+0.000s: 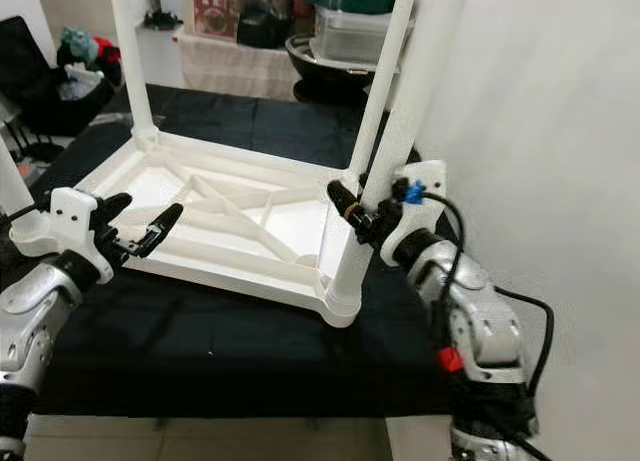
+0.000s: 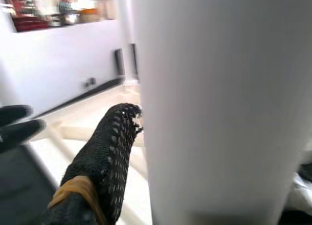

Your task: Building children table

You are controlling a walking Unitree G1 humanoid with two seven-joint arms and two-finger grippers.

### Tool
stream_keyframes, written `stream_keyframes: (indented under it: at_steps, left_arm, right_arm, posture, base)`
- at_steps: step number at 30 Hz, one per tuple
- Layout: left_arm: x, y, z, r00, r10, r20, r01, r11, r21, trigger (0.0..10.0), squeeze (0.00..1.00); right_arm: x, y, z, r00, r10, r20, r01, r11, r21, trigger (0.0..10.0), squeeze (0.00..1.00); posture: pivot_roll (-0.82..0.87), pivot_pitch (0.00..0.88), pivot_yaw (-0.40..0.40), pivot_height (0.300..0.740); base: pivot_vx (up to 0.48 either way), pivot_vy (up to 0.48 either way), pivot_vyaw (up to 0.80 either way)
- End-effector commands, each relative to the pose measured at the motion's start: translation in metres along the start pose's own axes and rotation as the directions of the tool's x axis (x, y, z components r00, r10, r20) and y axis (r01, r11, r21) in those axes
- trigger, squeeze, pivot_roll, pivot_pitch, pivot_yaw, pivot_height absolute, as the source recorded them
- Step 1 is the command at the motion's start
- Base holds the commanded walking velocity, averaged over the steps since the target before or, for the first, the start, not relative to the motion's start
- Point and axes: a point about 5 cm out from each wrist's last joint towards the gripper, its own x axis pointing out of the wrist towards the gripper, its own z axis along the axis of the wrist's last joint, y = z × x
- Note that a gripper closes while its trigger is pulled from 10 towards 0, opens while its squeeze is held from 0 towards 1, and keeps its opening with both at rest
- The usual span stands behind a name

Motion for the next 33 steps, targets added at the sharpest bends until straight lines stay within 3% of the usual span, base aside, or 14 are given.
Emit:
stream_keyframes:
  at_steps: [1, 2, 3, 13, 14, 15, 19, 25, 26, 27, 29, 30, 31, 33]
  left_arm:
    - [0.000, 0.001, -0.002, 1.000, -0.005, -0.013, 0.005, 1.000, 0.008, 10.0, 0.62]
    - [0.000, 0.000, -0.002, 1.000, -0.009, -0.013, 0.009, 1.000, 0.009, 10.0, 0.62]
    - [0.001, 0.000, -0.002, 1.000, -0.013, -0.012, 0.013, 1.000, 0.010, 10.0, 0.61]
    - [-0.001, -0.001, -0.003, 1.000, -0.016, -0.014, 0.017, 1.000, 0.010, 10.0, 0.60]
    - [-0.002, -0.004, -0.005, 1.000, -0.016, -0.019, 0.016, 1.000, 0.004, 10.0, 0.60]
    - [-0.002, -0.005, -0.006, 1.000, -0.015, -0.020, 0.015, 1.000, -0.002, 10.0, 0.60]
    - [-0.001, -0.008, -0.007, 1.000, -0.016, -0.020, 0.015, 1.000, -0.007, 10.0, 0.60]
    - [0.001, -0.008, -0.008, 0.999, -0.025, -0.028, 0.024, 1.000, -0.007, 10.0, 0.60]
    - [0.001, -0.008, -0.008, 0.999, -0.024, -0.029, 0.024, 1.000, -0.006, 10.0, 0.60]
    - [0.002, -0.009, -0.008, 0.999, -0.022, -0.027, 0.022, 1.000, -0.007, 10.0, 0.60]
    - [0.002, -0.009, -0.008, 0.999, -0.022, -0.027, 0.022, 1.000, -0.007, 10.0, 0.60]
    - [0.002, -0.011, -0.009, 0.999, -0.022, -0.027, 0.022, 1.000, -0.009, 10.0, 0.59]
    - [0.002, -0.011, -0.009, 0.999, -0.022, -0.027, 0.022, 1.000, -0.009, 10.0, 0.59]
    - [0.001, -0.011, -0.010, 0.999, -0.020, -0.028, 0.020, 1.000, -0.010, 10.0, 0.59]
  right_arm:
    - [0.002, 0.006, 0.005, 0.997, 0.076, 0.018, -0.076, 0.997, 0.014, 10.0, 0.00]
    - [0.004, 0.007, 0.008, 0.993, 0.112, 0.040, -0.113, 0.993, 0.027, 7.6, 0.00]
    - [0.006, 0.004, 0.010, 0.992, 0.107, 0.068, -0.110, 0.993, 0.045, 0.0, 0.00]
    - [0.008, -0.040, -0.023, 0.916, -0.367, -0.160, 0.367, 0.930, -0.034, 0.0, 0.00]
    - [-0.027, -0.071, -0.045, 0.544, -0.817, -0.191, 0.822, 0.565, -0.073, 0.0, 0.00]
    - [-0.042, -0.070, -0.055, 0.389, -0.900, -0.194, 0.906, 0.412, -0.093, 0.0, 0.00]
    - [-0.054, -0.061, -0.063, 0.280, -0.941, -0.192, 0.947, 0.304, -0.108, 0.0, 0.00]
    - [-0.018, -0.006, -0.070, 0.529, -0.819, -0.223, 0.822, 0.560, -0.103, 0.4, 0.00]
    - [-0.005, 0.007, -0.068, 0.624, -0.747, -0.229, 0.751, 0.654, -0.090, 10.0, 0.00]
    - [0.010, 0.015, -0.057, 0.749, -0.633, -0.195, 0.640, 0.768, -0.038, 10.0, 0.00]
    - [0.010, 0.015, -0.057, 0.749, -0.633, -0.195, 0.640, 0.768, -0.038, 10.0, 0.00]
    - [0.013, 0.007, -0.047, 0.768, -0.623, -0.144, 0.630, 0.776, 0.001, 10.0, 0.64]
    - [0.013, 0.007, -0.047, 0.768, -0.623, -0.144, 0.630, 0.776, 0.001, 10.0, 0.64]
    - [0.012, -0.006, -0.036, 0.804, -0.587, -0.093, 0.594, 0.801, 0.078, 10.0, 1.00]
  posture:
    - [0.11, 0.000, -0.118, 0.740]
    - [0.11, 0.000, -0.119, 0.740]
    - [0.11, 0.000, -0.121, 0.740]
    - [0.10, 0.000, -0.121, 0.740]
    - [0.10, 0.000, -0.122, 0.740]
    - [0.10, 0.000, -0.122, 0.740]
    - [0.10, 0.000, -0.120, 0.740]
    - [0.08, 0.000, -0.115, 0.740]
    - [0.08, 0.000, -0.115, 0.740]
    - [0.08, 0.000, -0.117, 0.740]
    - [0.08, 0.000, -0.117, 0.740]
    - [0.08, 0.000, -0.120, 0.740]
    - [0.08, 0.000, -0.120, 0.740]
    - [0.09, 0.000, -0.125, 0.740]
  base:
    - [0.000, 0.000, 0.00]
    - [0.000, 0.000, 0.00]
    - [0.000, 0.000, 0.00]
    - [0.000, 0.000, 0.00]
    - [0.000, 0.000, 0.00]
    - [0.000, 0.000, 0.00]
    - [0.000, 0.000, 0.00]
    - [0.000, 0.000, 0.00]
    - [0.000, 0.000, 0.00]
    - [0.000, 0.000, 0.00]
    - [0.000, 0.000, 0.00]
    - [0.000, 0.000, 0.00]
    - [0.000, 0.000, 0.00]
    - [0.000, 0.000, 0.00]
